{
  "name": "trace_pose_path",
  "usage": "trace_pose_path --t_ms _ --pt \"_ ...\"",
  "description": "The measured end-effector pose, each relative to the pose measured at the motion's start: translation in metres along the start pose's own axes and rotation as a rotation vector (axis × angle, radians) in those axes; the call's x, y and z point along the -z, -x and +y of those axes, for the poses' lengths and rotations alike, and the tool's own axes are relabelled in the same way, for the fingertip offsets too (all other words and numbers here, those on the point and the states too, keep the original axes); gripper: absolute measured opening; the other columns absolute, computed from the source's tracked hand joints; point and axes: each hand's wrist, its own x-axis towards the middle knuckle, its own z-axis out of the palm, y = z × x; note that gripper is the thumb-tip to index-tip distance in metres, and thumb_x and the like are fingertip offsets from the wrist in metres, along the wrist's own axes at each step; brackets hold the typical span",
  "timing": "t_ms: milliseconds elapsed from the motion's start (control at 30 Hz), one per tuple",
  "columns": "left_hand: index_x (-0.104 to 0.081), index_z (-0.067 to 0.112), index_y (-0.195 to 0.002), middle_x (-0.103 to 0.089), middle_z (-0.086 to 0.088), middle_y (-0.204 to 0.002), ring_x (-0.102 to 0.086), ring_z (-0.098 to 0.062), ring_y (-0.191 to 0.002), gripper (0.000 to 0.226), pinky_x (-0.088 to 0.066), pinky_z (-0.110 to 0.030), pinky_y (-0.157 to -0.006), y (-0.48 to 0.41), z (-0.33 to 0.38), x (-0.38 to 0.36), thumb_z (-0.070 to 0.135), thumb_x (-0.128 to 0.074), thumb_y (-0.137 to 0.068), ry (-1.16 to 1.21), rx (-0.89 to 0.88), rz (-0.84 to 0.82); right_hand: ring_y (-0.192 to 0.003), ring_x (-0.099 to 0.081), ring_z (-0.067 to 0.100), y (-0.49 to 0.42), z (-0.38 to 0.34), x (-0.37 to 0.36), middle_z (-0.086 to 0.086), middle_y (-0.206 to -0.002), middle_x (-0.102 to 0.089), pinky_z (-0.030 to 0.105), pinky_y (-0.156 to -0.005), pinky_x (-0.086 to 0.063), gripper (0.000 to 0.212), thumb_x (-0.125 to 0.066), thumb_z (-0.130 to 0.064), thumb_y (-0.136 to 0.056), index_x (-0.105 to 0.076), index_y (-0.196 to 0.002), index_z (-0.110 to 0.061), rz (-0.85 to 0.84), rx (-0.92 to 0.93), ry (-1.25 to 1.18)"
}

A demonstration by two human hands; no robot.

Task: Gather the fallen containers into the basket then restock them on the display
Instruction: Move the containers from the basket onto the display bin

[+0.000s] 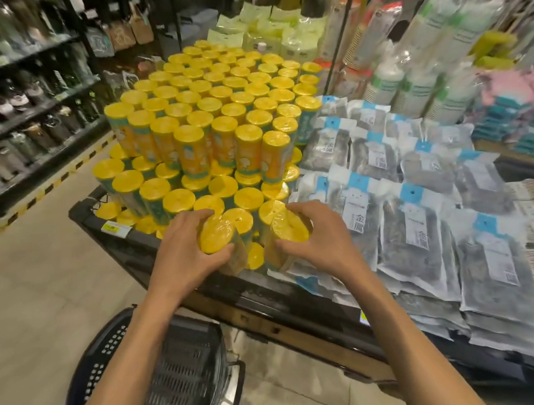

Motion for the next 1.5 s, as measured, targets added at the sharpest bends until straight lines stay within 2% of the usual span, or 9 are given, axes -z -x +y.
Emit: trace_pose_path --t_ms 233,367,533,833,933,1067,1200,1333,1500 --pt "-0.054 0.022 -0.129 -0.048 0.010 -0.113 -0.049 -0.017 -0.114 0.067 -0.039 -0.030 -0.087 -0.047 0.022 -0.005 0.044 -0.080 -0.071 -0.063 -0.091 -0.054 -0.114 -0.049 0.013 -0.027 0.006 0.024 -0.005 -0.122 -0.058 0.029 -0.093 -0.043 0.072 -0.080 -0.047 -0.071 -0.056 -0.135 -0.023 0.014 0.011 0.012" --pt "-0.055 0.024 -0.128 -0.054 0.006 -0.118 -0.050 -0.012 -0.111 0.076 -0.042 -0.031 -0.089 -0.075 0.031 -0.001 0.063 -0.066 -0.064 -0.059 -0.130 -0.078 -0.112 -0.052 0.014 -0.044 0.002 0.033 -0.005 -0.120 -0.059 0.034 -0.091 -0.047 0.066 -0.079 -0.048 -0.069 -0.059 -0.129 -0.027 0.035 0.014 0.007" --pt "-0.054 0.024 -0.130 -0.053 0.006 -0.117 -0.049 -0.017 -0.116 0.069 -0.039 -0.029 -0.090 -0.117 0.032 0.003 0.046 -0.080 -0.070 -0.119 -0.182 -0.141 -0.114 -0.053 0.016 -0.071 -0.006 0.036 0.000 -0.124 -0.059 0.033 -0.092 -0.046 0.067 -0.082 -0.043 -0.070 -0.059 -0.130 -0.023 0.037 0.008 0.021" --pt "-0.051 0.029 -0.129 -0.050 0.009 -0.124 -0.047 -0.014 -0.118 0.069 -0.040 -0.030 -0.090 -0.187 0.019 -0.003 0.050 -0.078 -0.069 -0.158 -0.320 -0.274 -0.107 -0.057 0.019 -0.121 -0.016 0.034 0.004 -0.120 -0.062 0.037 -0.085 -0.050 0.058 -0.082 -0.038 -0.072 -0.062 -0.124 -0.019 0.034 -0.033 0.073" --pt "-0.050 0.027 -0.131 -0.052 0.005 -0.123 -0.048 -0.017 -0.117 0.073 -0.043 -0.033 -0.090 -0.208 0.012 -0.007 0.053 -0.079 -0.069 -0.192 -0.355 -0.313 -0.106 -0.056 0.017 -0.133 -0.013 0.029 0.001 -0.119 -0.061 0.032 -0.079 -0.046 0.060 -0.082 -0.041 -0.071 -0.061 -0.124 -0.023 0.045 -0.055 0.090" --pt "-0.052 0.024 -0.133 -0.055 0.001 -0.125 -0.052 -0.020 -0.116 0.074 -0.046 -0.038 -0.091 -0.226 0.006 -0.011 0.051 -0.080 -0.070 -0.219 -0.372 -0.357 -0.095 -0.057 0.014 -0.145 -0.005 0.020 -0.004 -0.105 -0.062 0.029 -0.070 -0.042 0.049 -0.081 -0.044 -0.069 -0.066 -0.112 -0.026 0.039 -0.072 0.095" --pt "-0.051 0.022 -0.133 -0.055 -0.001 -0.128 -0.051 -0.022 -0.120 0.075 -0.046 -0.038 -0.093 -0.238 -0.001 -0.015 0.050 -0.081 -0.071 -0.264 -0.402 -0.412 -0.081 -0.050 0.010 -0.153 -0.007 0.015 -0.009 -0.088 -0.058 0.031 -0.064 -0.040 0.035 -0.083 -0.037 -0.070 -0.066 -0.097 -0.022 0.038 -0.085 0.091" --pt "-0.053 0.020 -0.132 -0.050 -0.001 -0.124 -0.053 -0.021 -0.111 0.073 -0.046 -0.035 -0.086 -0.250 -0.008 -0.018 0.047 -0.081 -0.071 -0.300 -0.429 -0.445 -0.089 -0.060 0.016 -0.163 -0.007 0.004 0.000 -0.099 -0.068 0.034 -0.071 -0.049 0.045 -0.083 -0.036 -0.069 -0.070 -0.107 -0.016 0.027 -0.093 0.096" --pt "-0.052 0.019 -0.135 -0.049 -0.002 -0.128 -0.052 -0.021 -0.114 0.076 -0.045 -0.031 -0.085 -0.263 -0.017 -0.020 0.046 -0.081 -0.071 -0.344 -0.425 -0.451 -0.113 -0.057 0.022 -0.179 -0.005 -0.013 0.005 -0.126 -0.062 0.035 -0.087 -0.049 0.074 -0.083 -0.045 -0.069 -0.058 -0.132 -0.014 0.033 -0.143 0.150"
